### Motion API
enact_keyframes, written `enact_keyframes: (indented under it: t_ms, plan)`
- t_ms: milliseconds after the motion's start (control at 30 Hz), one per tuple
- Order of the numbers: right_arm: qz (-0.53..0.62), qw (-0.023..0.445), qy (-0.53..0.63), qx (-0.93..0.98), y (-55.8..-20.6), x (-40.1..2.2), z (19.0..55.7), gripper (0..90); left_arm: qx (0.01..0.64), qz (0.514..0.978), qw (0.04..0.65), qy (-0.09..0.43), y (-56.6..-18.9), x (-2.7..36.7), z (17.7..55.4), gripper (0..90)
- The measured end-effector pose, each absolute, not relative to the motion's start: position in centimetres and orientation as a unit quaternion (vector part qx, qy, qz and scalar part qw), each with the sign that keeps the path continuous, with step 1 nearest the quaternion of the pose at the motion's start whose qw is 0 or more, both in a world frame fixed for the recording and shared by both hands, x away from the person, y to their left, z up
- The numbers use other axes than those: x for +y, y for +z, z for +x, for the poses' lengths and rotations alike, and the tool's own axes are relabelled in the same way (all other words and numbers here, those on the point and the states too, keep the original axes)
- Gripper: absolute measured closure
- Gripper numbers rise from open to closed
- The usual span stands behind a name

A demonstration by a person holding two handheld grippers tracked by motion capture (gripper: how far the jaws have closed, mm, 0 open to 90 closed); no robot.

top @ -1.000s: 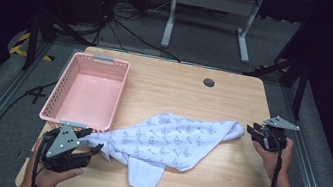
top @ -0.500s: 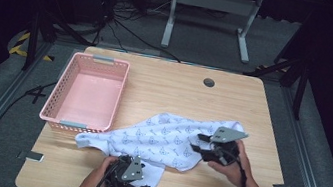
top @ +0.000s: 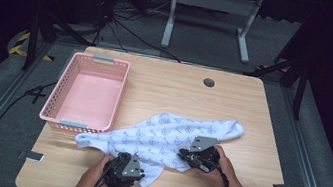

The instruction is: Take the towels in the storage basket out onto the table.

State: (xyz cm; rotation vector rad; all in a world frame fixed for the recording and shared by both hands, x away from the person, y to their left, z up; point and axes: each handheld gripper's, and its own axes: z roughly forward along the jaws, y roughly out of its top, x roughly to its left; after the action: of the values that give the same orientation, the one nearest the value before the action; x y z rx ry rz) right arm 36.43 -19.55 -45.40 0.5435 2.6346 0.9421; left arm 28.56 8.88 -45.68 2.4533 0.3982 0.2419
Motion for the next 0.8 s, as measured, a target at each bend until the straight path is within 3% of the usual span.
enact_keyframes:
  t_ms: [233,400,467,567,667,800]
  plan:
    - [0.236,0.186,0.339,0.892,-43.9,-22.8,37.2,89.4,0.157,0.913,0.371,0.067,-43.7,11.7,27.0,85.7]
    - [0.195,0.127,0.390,0.891,-43.1,-22.0,35.7,53.8,0.157,0.911,0.374,0.077,-43.3,12.5,26.0,85.7]
    - [0.170,0.106,0.399,0.895,-43.1,-20.5,34.6,44.6,0.156,0.912,0.372,0.075,-43.4,12.5,25.8,85.5]
    - [0.137,0.089,0.385,0.908,-43.8,-18.6,33.7,41.2,0.160,0.911,0.373,0.072,-43.5,12.5,25.8,85.5]
    - [0.120,0.101,0.352,0.923,-44.9,-17.4,33.6,48.9,0.158,0.911,0.373,0.073,-43.4,12.6,25.8,85.6]
    - [0.126,0.118,0.338,0.925,-45.5,-17.4,34.3,77.1,0.152,0.912,0.373,0.073,-43.3,12.8,25.8,85.6]
